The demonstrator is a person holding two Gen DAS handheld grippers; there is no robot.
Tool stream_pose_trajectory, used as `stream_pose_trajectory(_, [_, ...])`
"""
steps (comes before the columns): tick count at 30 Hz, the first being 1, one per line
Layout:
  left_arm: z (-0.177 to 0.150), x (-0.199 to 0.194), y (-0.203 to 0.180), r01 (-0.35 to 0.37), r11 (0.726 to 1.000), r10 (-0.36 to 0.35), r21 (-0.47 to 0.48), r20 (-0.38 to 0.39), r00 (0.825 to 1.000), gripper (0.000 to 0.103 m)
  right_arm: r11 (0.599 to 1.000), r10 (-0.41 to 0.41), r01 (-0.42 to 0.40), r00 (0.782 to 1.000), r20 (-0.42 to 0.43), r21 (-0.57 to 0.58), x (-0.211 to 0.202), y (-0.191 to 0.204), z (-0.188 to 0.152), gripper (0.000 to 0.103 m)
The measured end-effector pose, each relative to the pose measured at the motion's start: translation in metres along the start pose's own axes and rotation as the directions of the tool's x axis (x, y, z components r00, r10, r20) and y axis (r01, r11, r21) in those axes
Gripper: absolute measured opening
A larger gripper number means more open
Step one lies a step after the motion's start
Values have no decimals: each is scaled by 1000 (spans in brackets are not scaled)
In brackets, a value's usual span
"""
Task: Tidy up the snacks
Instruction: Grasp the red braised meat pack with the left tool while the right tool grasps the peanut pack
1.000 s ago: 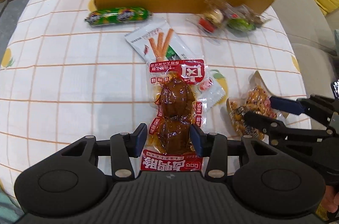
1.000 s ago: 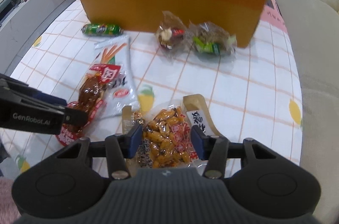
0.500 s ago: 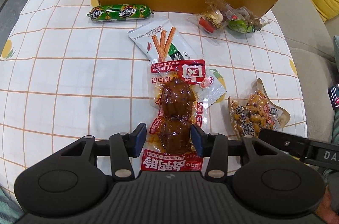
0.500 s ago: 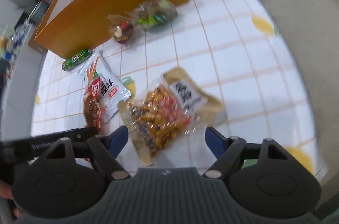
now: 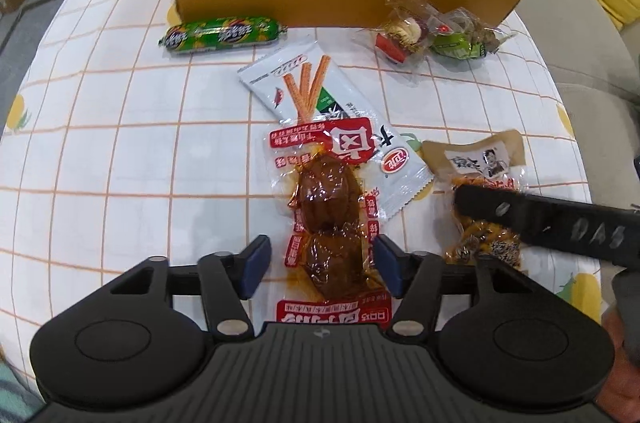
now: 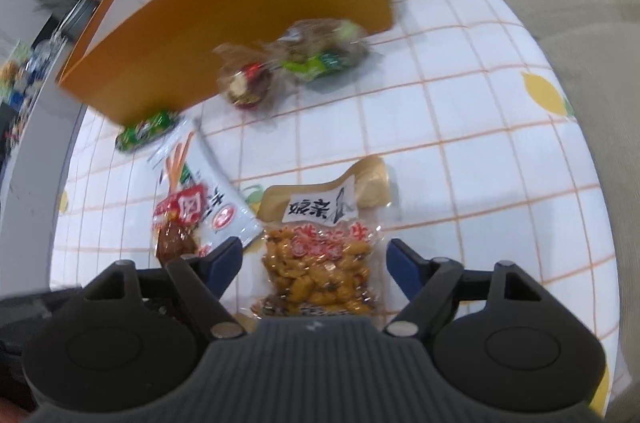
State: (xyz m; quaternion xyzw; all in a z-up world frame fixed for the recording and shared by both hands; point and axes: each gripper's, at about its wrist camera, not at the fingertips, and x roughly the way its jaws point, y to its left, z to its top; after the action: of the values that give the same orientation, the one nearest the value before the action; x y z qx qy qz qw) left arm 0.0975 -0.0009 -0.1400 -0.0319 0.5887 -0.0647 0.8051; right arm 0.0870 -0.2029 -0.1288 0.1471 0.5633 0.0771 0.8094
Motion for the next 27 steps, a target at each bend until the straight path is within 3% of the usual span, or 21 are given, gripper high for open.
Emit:
stream_pose_trajectory(10, [-10,5,-18,-96,977,81,190,83,993,83,984,-48,53,998,33,-171,13,21,-12,85])
stream_pose_trajectory(14, [-13,3,-15,-90,975,75,201,83,994,87,972,-66,75,997,46,-222,14,25,-15,85])
stream_pose_trajectory(17, [-14,2,-14,-87,975,72,203,79,994,90,958,-102,116,993,65,-263,13,27,-18,77])
stream_pose_trajectory(22, [-15,5,-16,-76,976,60,204,85,995,100,959,-96,109,993,64,-260,8,18,-19,73])
stream_pose_trajectory(27, [-19,6,-20,-82,972,59,219,110,992,103,961,-100,113,993,64,-251,4,9,-21,73])
